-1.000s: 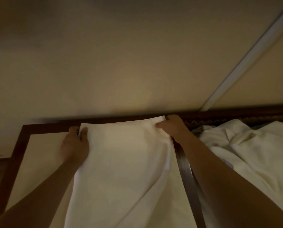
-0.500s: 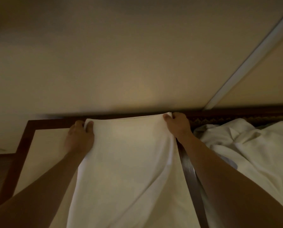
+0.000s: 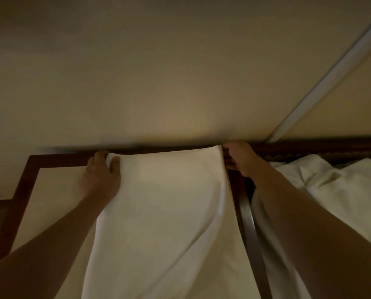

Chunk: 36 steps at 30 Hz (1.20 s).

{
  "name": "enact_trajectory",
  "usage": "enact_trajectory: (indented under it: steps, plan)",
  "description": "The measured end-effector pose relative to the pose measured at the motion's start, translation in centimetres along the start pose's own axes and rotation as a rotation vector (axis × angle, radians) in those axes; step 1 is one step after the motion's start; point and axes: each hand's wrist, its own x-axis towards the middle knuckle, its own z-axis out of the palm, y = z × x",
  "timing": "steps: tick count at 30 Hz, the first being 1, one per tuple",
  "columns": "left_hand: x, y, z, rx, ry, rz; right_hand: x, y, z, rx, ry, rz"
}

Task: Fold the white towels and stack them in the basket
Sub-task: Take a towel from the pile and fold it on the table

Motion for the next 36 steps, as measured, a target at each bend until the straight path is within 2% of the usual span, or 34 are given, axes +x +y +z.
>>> enact_trajectory:
  steps: [6,9,12,16,19,22,27,29,32,36]
  plan:
    - [0.9,0.4,0.1,-0.001,-0.035,0.07,0.6,-1.1,-1.6,-0.156,-0.245,-0.006]
    - [0.6,0.1,0.5,0.012,-0.005,0.082,0.5,-0.9,-1.7,-0.199,-0.284,-0.072]
    - [0.5,0.0,0.7,0.019,0.012,0.078,0.6,-0.4,-1.4,-0.316,-0.194,-0.214]
    - [0.6,-0.6,0.8,-0.029,0.054,0.142,1.5,0.1,-1.4,-0.49,0.088,-0.422]
    - [0.6,-0.8,0.8,-0.033,0.061,0.158,1.7,0.1,-0.8,-0.482,0.256,-0.46]
    - [0.6,-0.5,0.7,-0.033,0.069,0.159,1.4,0.1,-0.1,-0.506,0.259,-0.437]
    - [1.8,-0.6,0.4,-0.001,-0.021,0.129,1.5,0.3,-0.7,-0.336,0.105,-0.351]
    - [2.5,-0.9,0.3,-0.024,-0.055,0.126,1.2,0.4,-0.6,-0.443,0.041,-0.399]
    - [3.0,-1.3,0.2,-0.039,-0.06,0.121,1.2,0.9,-0.4,-0.708,0.132,-0.478]
    - [2.8,-1.3,0.1,-0.019,-0.069,0.13,1.7,1.2,0.2,-0.733,0.226,-0.484]
